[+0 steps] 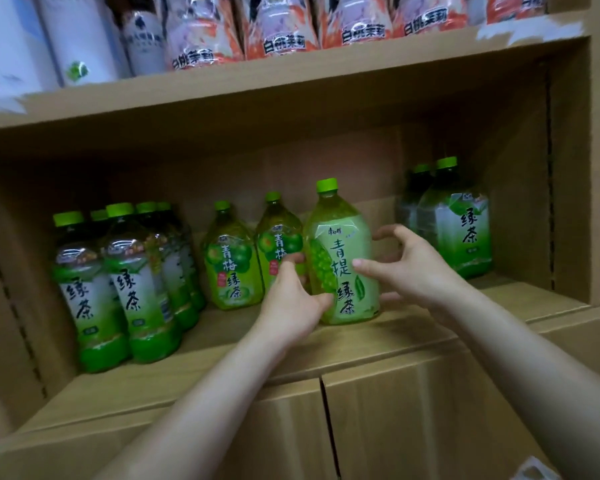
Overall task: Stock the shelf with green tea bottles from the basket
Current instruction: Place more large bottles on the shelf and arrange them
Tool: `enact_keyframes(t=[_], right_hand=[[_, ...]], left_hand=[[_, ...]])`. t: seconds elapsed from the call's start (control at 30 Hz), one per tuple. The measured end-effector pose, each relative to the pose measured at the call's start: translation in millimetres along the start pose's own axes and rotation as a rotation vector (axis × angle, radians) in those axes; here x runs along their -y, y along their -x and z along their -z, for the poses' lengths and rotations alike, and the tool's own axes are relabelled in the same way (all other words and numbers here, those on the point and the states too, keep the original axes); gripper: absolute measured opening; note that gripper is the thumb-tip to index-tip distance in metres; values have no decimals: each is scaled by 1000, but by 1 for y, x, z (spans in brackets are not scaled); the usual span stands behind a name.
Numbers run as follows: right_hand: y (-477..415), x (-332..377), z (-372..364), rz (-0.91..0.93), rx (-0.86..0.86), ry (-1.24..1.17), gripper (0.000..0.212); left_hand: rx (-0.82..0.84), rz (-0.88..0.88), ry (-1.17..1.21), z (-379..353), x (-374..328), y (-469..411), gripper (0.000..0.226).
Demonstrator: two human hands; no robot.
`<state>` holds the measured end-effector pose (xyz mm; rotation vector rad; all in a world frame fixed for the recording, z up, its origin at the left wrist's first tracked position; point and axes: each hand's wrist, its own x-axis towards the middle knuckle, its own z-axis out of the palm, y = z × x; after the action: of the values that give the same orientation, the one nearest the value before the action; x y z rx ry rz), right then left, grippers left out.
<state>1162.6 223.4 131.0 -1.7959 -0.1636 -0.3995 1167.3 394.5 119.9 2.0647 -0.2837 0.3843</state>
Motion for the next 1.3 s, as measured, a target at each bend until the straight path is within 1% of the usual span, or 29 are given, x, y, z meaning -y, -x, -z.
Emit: enact_keyframes(t=[0.03, 0.1, 0.2, 0.27, 0.3, 0.4, 0.43, 0.5, 0.63, 0.77, 0.83, 0.93, 1.07, 1.2, 1.3], right_hand=[[-3, 0, -5, 20, -30, 61, 50], [-9, 2, -16, 59, -78, 151, 43], [-17, 4, -42, 114, -87, 257, 37], [-22, 7, -62, 144, -90, 322, 31], [-24, 9, -73, 141, -75, 304, 28], [-28, 14, -97, 23, 78, 17, 15], [-29, 14, -103, -19, 134, -51, 15], [-31, 13, -114, -55, 227, -89, 26], [-33, 15, -124, -86, 319, -132, 44], [-32, 12, -129, -90, 417, -122, 66], [-30, 11, -132, -90, 433, -124, 68], [-29, 14, -133, -81, 412, -114, 62], [-29, 15, -135, -70, 408, -106, 60], [-26, 14, -146, -57, 392, -81, 62], [-28, 15, -145, -15, 263, -80, 50]], left_hand=[[-16, -4, -24, 5, 3, -1, 66], [-78, -2, -86, 16, 10, -3, 59], [-201, -7, -172, 37, 23, -7, 51], [-257, -8, -278, 51, 29, -8, 51], [-280, -9, -339, 59, 31, -9, 51], [-334, 2, -430, 80, 41, -10, 53], [-348, 8, -449, 85, 46, -11, 53], [-388, 9, -493, 92, 53, -13, 54], [-447, -43, -602, 96, 64, -13, 55], [-449, -108, -761, 98, 69, -20, 73], [-420, -114, -805, 99, 71, -22, 80], [-399, -112, -789, 102, 75, -23, 85], [-398, -127, -769, 99, 76, -25, 84], [-440, -65, -539, 103, 78, -24, 77], [-464, -85, -471, 104, 71, -19, 75]])
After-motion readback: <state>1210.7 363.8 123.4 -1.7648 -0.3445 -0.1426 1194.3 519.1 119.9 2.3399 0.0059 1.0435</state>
